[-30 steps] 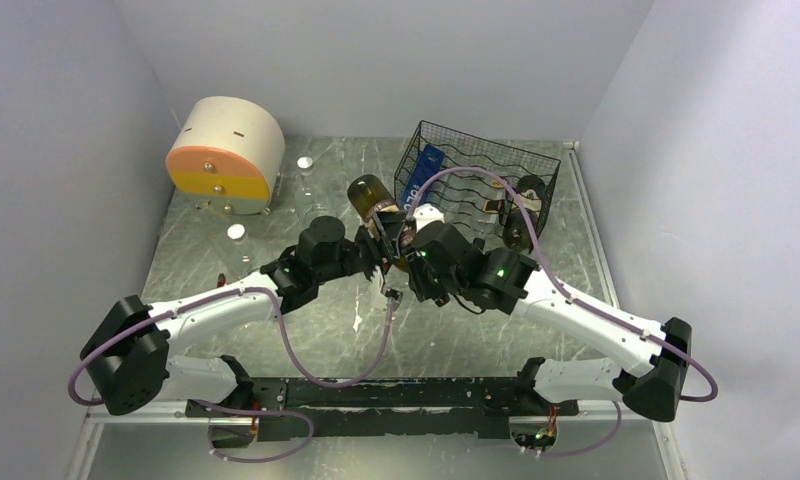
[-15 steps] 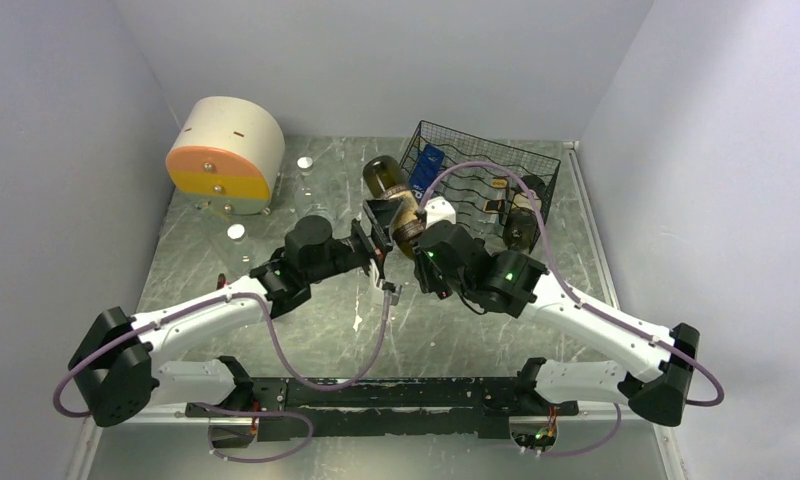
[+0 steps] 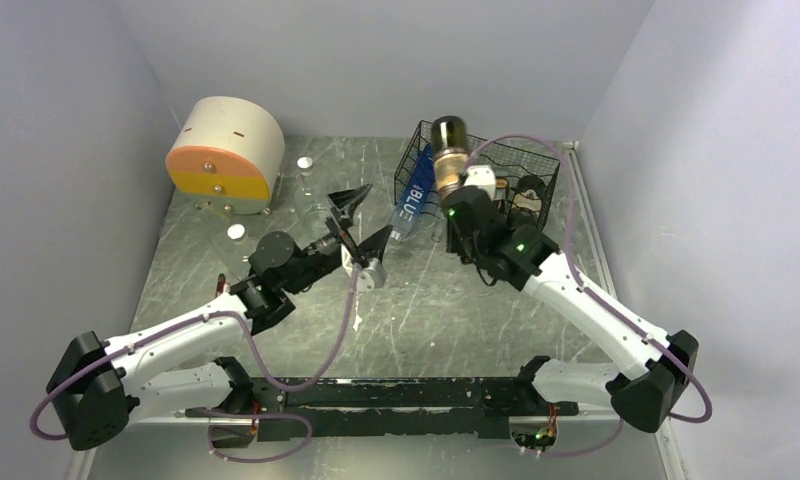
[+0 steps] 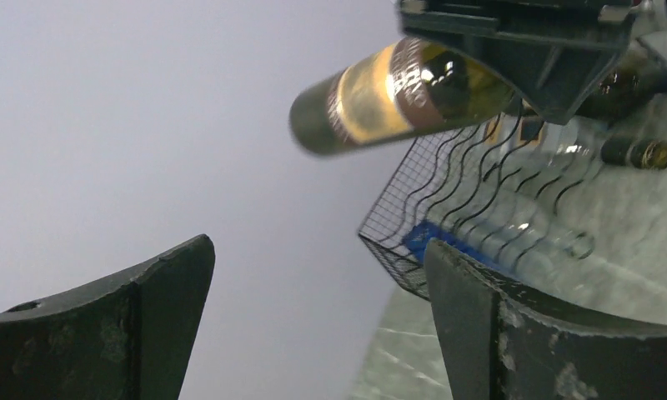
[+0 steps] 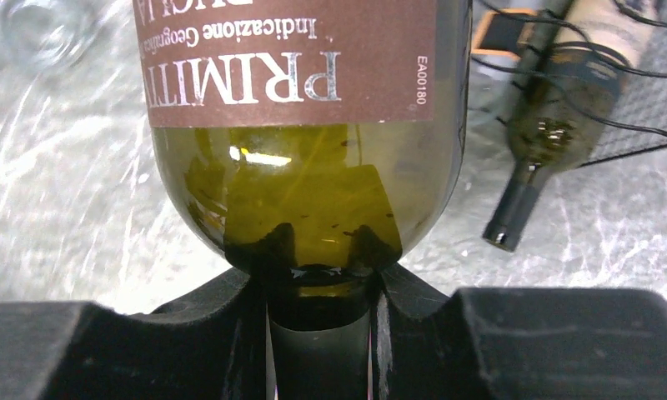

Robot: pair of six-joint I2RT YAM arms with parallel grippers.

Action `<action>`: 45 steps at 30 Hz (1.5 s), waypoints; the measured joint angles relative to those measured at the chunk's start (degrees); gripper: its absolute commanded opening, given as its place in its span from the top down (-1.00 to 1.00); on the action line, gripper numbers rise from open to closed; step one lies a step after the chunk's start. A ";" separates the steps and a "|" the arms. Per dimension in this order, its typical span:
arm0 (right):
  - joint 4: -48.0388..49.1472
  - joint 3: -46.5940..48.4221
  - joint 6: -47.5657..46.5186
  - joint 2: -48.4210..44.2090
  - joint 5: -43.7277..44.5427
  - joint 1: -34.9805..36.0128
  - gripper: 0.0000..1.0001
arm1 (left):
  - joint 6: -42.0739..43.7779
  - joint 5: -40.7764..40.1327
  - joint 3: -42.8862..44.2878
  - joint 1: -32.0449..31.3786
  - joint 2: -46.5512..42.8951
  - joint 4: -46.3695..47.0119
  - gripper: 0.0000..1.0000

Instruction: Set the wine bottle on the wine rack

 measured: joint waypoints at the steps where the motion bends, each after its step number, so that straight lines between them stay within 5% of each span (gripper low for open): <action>1: 0.22 0.00 0.09 0.13 -0.76 -2.80 1.00 | -4.92 -1.66 -1.01 0.00 -0.74 1.79 -0.98; 10: 0.59 -0.04 2.10 1.11 -4.81 -21.03 1.00 | -53.42 -17.75 -3.10 0.00 -8.02 -0.76 -0.98; 19: 0.59 -0.98 4.22 5.57 -5.51 -31.17 1.00 | -85.05 -25.97 1.66 0.00 -7.87 -24.65 -0.98; 27: 2.25 -3.34 4.00 8.70 -8.74 -35.34 1.00 | -89.02 -24.52 15.85 0.00 -1.81 -39.82 -0.98; 45: 6.32 -4.55 0.57 15.30 -18.16 -40.85 0.88 | -79.43 -16.57 16.96 0.00 -2.16 -43.56 -0.98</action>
